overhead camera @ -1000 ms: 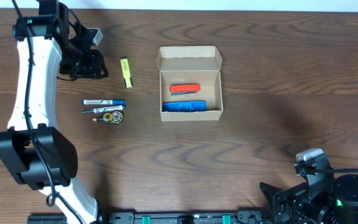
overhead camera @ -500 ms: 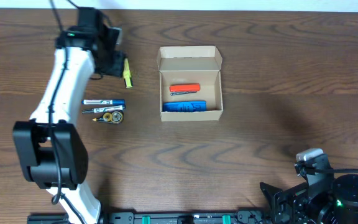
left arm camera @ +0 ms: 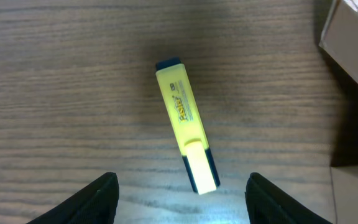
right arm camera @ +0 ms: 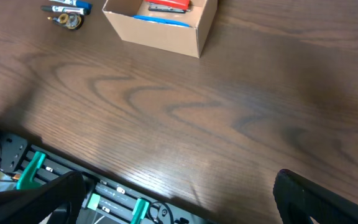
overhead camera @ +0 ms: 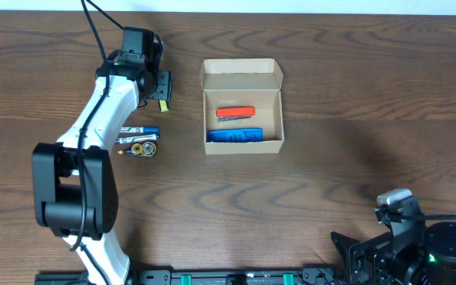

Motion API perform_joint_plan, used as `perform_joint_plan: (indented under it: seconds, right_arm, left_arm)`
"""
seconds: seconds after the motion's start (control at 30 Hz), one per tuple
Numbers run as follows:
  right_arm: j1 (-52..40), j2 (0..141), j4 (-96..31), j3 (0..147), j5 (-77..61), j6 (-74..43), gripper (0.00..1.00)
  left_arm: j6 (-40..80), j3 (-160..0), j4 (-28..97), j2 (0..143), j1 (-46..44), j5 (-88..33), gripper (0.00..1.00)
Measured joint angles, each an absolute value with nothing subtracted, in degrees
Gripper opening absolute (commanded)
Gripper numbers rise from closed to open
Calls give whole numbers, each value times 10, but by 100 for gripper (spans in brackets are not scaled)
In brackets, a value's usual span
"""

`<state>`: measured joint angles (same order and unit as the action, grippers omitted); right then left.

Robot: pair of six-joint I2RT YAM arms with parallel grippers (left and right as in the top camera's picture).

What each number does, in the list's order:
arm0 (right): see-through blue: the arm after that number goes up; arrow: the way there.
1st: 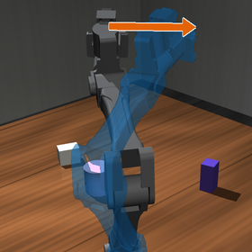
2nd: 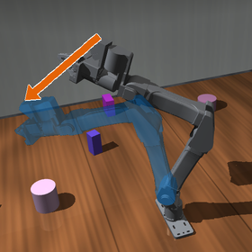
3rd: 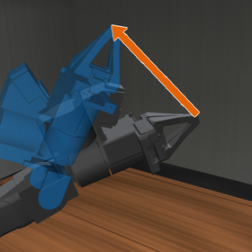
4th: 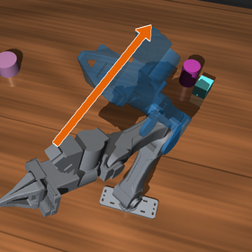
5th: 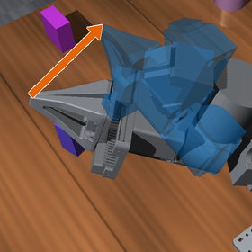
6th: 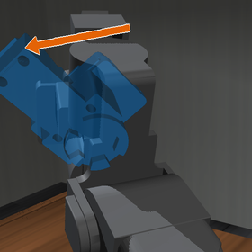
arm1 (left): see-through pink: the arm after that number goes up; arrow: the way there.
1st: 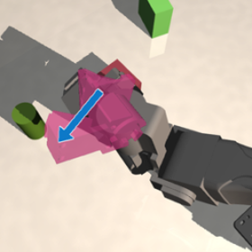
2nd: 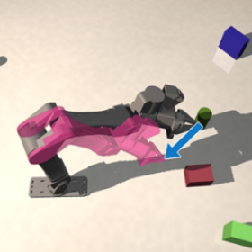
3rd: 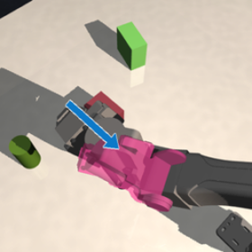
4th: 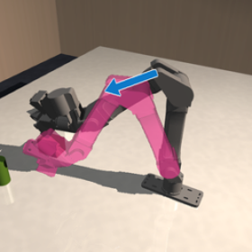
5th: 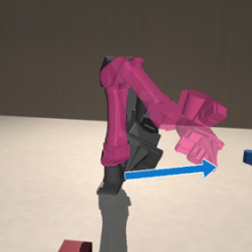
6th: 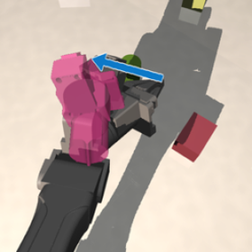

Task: Pack container
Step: 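Release the stapler and move the left gripper toward the yellow highlighter, then close the left gripper on the yellow highlighter and lift it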

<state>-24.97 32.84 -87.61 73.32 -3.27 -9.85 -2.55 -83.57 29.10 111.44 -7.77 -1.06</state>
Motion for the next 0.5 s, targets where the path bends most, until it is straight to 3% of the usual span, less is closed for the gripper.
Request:
perform_joint_plan:
  seconds: [0.5]
  right_arm:
    - [-250,328,-876,733,-33,-98,99]
  left_arm:
    - [3,-830,247,1205,-78,-28,65]
